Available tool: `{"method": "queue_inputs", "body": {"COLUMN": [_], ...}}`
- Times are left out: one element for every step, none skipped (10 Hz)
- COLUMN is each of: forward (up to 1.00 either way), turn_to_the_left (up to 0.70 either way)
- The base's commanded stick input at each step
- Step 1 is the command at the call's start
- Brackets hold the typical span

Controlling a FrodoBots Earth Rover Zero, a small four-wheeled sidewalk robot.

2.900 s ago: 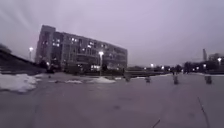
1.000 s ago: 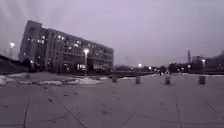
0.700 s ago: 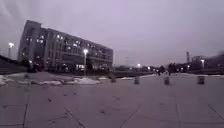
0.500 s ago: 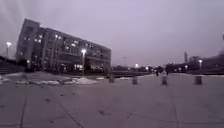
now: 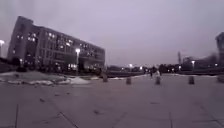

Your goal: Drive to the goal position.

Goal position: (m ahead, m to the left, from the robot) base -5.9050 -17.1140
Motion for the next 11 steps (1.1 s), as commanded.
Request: {"method": "queue_inputs", "body": {"forward": [0.00, 0.00, 0.00, 0.00, 0.00, 0.00, 0.00, 0.00, 0.00, 0.00, 0.70], "turn_to_the_left": [-0.45, -0.45, -0.45, -0.45, -0.45, -0.45, -0.45, -0.45, -0.45, -0.45, -0.32]}}
